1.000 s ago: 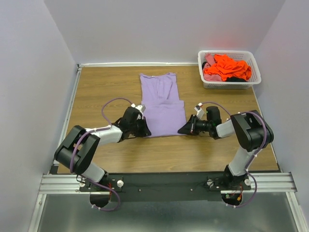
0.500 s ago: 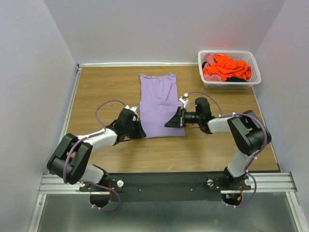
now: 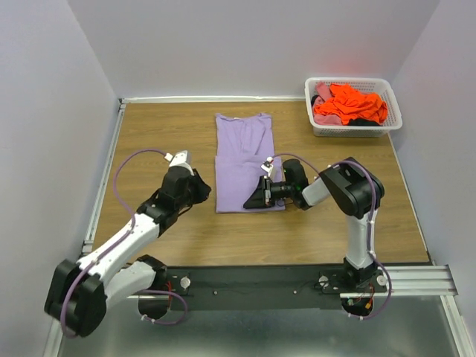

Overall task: Fold and stack the t-shirts
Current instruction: Fold the tshirt

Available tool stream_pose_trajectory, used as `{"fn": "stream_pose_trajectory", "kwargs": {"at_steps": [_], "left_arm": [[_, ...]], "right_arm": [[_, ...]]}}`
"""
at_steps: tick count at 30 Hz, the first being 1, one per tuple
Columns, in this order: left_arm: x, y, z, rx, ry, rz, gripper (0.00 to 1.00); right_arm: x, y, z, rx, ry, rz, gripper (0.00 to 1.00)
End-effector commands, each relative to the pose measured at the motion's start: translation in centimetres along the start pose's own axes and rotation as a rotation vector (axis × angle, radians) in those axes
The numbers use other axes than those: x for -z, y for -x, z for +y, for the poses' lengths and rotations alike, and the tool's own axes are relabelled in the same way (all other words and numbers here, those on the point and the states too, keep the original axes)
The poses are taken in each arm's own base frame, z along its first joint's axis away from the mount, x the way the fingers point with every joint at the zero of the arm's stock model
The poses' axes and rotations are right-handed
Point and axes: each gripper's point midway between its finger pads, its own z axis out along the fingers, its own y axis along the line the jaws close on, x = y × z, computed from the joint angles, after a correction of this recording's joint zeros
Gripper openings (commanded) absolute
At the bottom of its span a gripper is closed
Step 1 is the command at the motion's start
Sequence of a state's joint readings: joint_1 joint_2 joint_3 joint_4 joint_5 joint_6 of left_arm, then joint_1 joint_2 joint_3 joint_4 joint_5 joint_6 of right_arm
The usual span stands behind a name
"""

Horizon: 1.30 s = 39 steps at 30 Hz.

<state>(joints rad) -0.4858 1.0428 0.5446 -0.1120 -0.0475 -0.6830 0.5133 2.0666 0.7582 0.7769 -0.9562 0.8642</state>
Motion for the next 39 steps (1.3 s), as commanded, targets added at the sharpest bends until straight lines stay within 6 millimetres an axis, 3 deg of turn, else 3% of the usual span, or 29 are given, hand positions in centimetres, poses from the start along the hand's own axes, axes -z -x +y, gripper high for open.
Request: {"fn": "stream_pose_trajectory", "kwargs": {"at_steps": [1, 2, 3, 4, 6, 7, 8, 11, 12, 15, 17, 18, 21, 27, 39], "left_arm": [[3.9, 5.6, 1.0, 0.058, 0.088, -0.247, 0.43], [3.8, 5.4, 1.0, 0.068, 0.089, -0.245, 0.43], [4.6, 5.9, 1.0, 0.078, 0.081, -0.279, 0.56], [4.7, 5.6, 1.4, 0.084, 0.083, -0.281, 0.59], [5.3, 5.5, 0.8, 0.082, 0.036, -0.292, 0.6], [5.2, 5.2, 0.8, 0.077, 0.027, -0.287, 0.6], [5.1, 4.8, 0.8, 0.077, 0.02, -0.275, 0.62], [4.7, 4.2, 0.5, 0.048, 0.002, -0.24, 0.71], [4.5, 4.0, 0.8, 0.035, 0.027, -0.221, 0.79], [4.3, 3.7, 1.4, 0.001, 0.066, -0.192, 0.86], [4.2, 3.5, 1.2, -0.017, 0.06, -0.175, 0.86], [4.2, 3.6, 1.1, -0.027, 0.057, -0.178, 0.86], [4.2, 3.7, 0.9, -0.051, 0.049, -0.175, 0.86], [3.3, 2.5, 0.7, -0.084, 0.047, -0.111, 0.86], [1.5, -0.3, 0.1, -0.136, 0.056, 0.009, 0.86]], "right_arm": [[0.4, 0.1, 0.2, 0.032, -0.028, -0.026, 0.32], [0.5, 0.3, 0.0, 0.04, -0.033, -0.034, 0.33], [1.0, 0.6, 1.0, 0.05, -0.042, -0.037, 0.33], [1.2, 1.4, 1.6, 0.108, -0.05, -0.049, 0.33], [2.1, 1.6, 2.0, 0.114, -0.132, -0.034, 0.38], [2.2, 2.9, 2.7, 0.163, -0.161, -0.043, 0.4], [3.0, 2.6, 1.2, 0.174, -0.266, -0.034, 0.45], [5.0, 5.0, 2.0, 0.255, -0.402, -0.115, 0.54], [6.1, 4.6, 2.1, 0.239, -0.458, -0.109, 0.55], [8.8, 4.3, 0.8, 0.192, -0.65, -0.131, 0.66], [11.2, 3.8, 0.0, 0.156, -0.8, -0.125, 0.7], [11.6, 4.4, 0.2, 0.167, -0.821, -0.152, 0.7], [14.3, 2.1, -0.7, 0.079, -0.959, -0.124, 0.7], [15.1, 0.3, -1.8, -0.041, -1.024, -0.153, 0.7], [12.4, -0.7, -4.5, -0.091, -1.018, -0.084, 0.63]]}}
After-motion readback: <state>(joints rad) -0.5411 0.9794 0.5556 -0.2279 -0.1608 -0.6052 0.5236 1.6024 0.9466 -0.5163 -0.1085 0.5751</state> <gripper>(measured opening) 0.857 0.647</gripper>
